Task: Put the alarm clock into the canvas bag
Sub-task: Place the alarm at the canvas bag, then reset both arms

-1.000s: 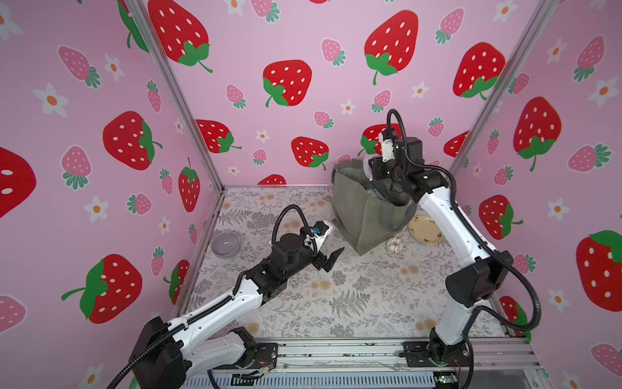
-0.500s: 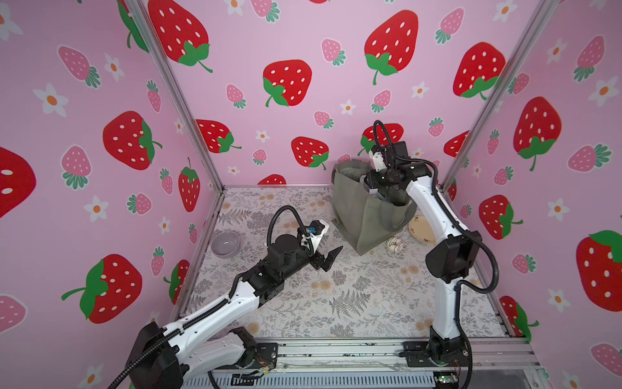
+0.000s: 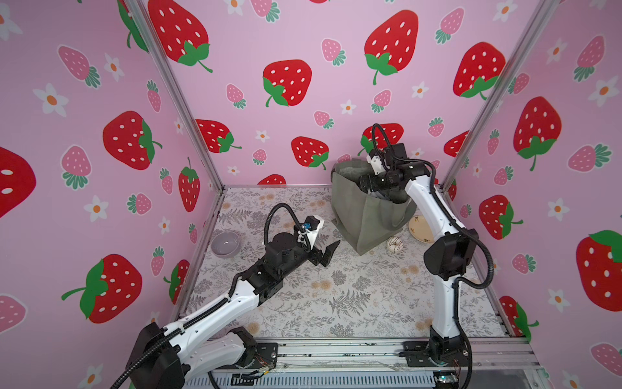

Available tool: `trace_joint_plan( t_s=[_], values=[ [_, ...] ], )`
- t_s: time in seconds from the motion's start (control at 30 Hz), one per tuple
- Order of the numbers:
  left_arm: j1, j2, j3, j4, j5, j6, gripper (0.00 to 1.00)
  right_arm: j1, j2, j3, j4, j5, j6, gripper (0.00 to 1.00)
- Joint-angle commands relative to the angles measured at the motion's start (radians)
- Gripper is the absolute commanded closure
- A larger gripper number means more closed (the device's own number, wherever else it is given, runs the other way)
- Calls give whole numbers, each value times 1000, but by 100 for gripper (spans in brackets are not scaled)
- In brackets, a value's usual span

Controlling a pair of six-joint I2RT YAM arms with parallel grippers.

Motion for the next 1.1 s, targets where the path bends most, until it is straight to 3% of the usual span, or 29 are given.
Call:
trace_joint_plan(
  t_s=[0.0, 0.1, 0.3, 0.47, 0.6, 0.73, 1.07],
  values=[
    [12, -35, -7, 29, -81, -34, 0, -14, -170, 20, 59, 35, 28, 0],
    [13, -81, -37, 38, -175, -57, 0, -25, -393, -249, 231, 114, 57, 0],
    [60, -169, -124, 28, -320, -64, 1, -89, -993, -1109, 867, 306, 112, 0],
    [144, -179, -200, 68, -471, -94, 1, -192, -1271, -1513, 1054, 348, 60, 0],
    [200, -73, -244, 127, -584, -31, 1, -219, -1326, -1785, 1211, 355, -23, 0],
    [277, 76, -266, 193, -558, 39, 1, -227, -1291, -2048, 1537, 323, -82, 0],
    [399, 207, -352, 368, -481, 43, 1, -249, -863, -2134, 1922, 286, -95, 0]
  ],
)
